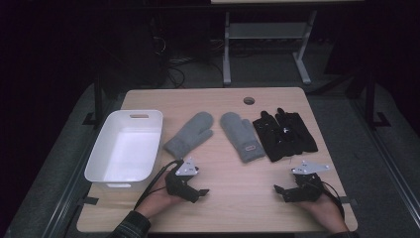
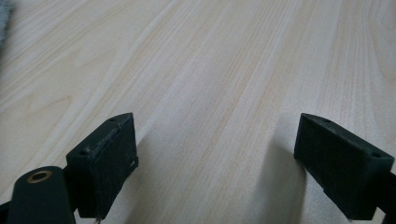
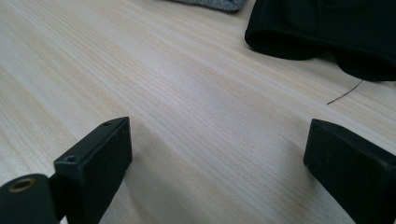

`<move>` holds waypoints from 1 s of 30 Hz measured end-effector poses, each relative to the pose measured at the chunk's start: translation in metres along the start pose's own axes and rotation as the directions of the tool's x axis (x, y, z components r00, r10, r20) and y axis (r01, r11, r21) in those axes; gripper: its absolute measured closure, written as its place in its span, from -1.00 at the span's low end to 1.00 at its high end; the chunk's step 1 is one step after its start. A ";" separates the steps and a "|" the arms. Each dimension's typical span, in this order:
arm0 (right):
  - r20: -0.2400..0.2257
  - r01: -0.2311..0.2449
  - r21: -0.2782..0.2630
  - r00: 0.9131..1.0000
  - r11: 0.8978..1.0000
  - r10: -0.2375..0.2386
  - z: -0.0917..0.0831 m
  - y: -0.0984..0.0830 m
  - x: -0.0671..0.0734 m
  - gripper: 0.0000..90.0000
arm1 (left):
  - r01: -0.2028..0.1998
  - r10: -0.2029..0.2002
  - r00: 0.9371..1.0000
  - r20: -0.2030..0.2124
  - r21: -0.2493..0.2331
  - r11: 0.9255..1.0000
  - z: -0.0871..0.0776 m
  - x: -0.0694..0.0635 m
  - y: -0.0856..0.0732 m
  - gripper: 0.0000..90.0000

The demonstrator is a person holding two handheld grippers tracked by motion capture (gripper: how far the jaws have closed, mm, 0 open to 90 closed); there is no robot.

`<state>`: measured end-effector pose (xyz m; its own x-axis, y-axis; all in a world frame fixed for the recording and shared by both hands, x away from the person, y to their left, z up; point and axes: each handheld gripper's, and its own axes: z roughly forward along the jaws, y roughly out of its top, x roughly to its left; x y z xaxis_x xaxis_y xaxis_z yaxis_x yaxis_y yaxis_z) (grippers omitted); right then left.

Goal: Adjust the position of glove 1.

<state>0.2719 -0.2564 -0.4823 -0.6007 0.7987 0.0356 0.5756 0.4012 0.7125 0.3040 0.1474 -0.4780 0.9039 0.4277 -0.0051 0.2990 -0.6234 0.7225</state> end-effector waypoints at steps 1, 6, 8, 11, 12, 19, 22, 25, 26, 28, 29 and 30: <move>0.000 0.002 0.000 1.000 1.000 -0.002 0.000 0.000 0.000 -0.83 | 0.000 0.000 1.000 0.000 0.000 1.000 0.000 0.000 0.000 -0.73; 0.000 0.000 0.000 1.000 1.000 0.000 0.000 0.000 0.000 -0.83 | 0.001 -0.001 1.000 -0.003 0.000 1.000 0.000 0.000 0.000 -0.73; 0.000 0.002 0.001 1.000 1.000 -0.002 0.000 0.000 0.000 -0.83 | -0.004 0.004 1.000 -0.003 0.005 1.000 -0.001 0.000 0.000 -0.73; 0.000 0.000 0.006 1.000 1.000 0.000 0.000 0.001 0.000 -0.83 | -0.003 0.003 1.000 -0.003 0.007 1.000 -0.001 0.000 0.000 -0.73; 0.003 -0.004 0.015 1.000 1.000 0.003 0.000 0.003 0.000 -0.78 | -0.003 0.003 1.000 -0.003 0.007 1.000 -0.001 0.000 0.000 -0.73; -0.010 0.004 0.025 1.000 1.000 -0.004 -0.005 0.011 0.002 -0.39 | 0.000 0.000 1.000 -0.001 0.007 1.000 -0.001 0.000 0.000 -0.73; -0.022 0.010 0.020 1.000 1.000 -0.009 -0.008 0.019 0.001 -0.08 | -0.001 0.001 1.000 -0.001 0.007 1.000 -0.001 0.000 0.000 -0.73; -0.036 -0.011 0.012 0.999 1.000 0.012 -0.010 0.023 0.001 0.17 | 0.000 0.000 1.000 0.000 0.005 1.000 -0.001 0.000 0.000 -0.73; -0.070 -0.023 0.006 0.997 1.000 0.023 -0.011 0.026 0.000 0.42 | 0.003 -0.003 1.000 0.000 0.002 1.000 0.000 0.000 0.000 -0.73; -0.097 -0.030 0.005 0.995 1.000 0.030 -0.010 0.029 0.000 0.66 | 0.011 -0.011 1.000 0.001 -0.006 1.000 0.000 -0.001 0.000 -0.73; -0.097 -0.030 0.005 0.995 1.000 0.030 -0.010 0.029 0.000 0.66 | 0.013 -0.013 1.000 0.002 -0.008 1.000 0.000 -0.001 0.000 -0.73; -0.119 -0.022 0.001 0.993 1.000 0.022 -0.009 0.034 -0.001 0.87 | 0.015 -0.015 1.000 0.001 -0.010 1.000 0.000 -0.001 0.000 -0.73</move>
<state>0.2872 -0.2471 -0.4516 -0.6498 0.7481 0.1346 0.5894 0.3841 0.7107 0.3031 0.1469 -0.4786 0.8998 0.4359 -0.0167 0.3093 -0.6107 0.7290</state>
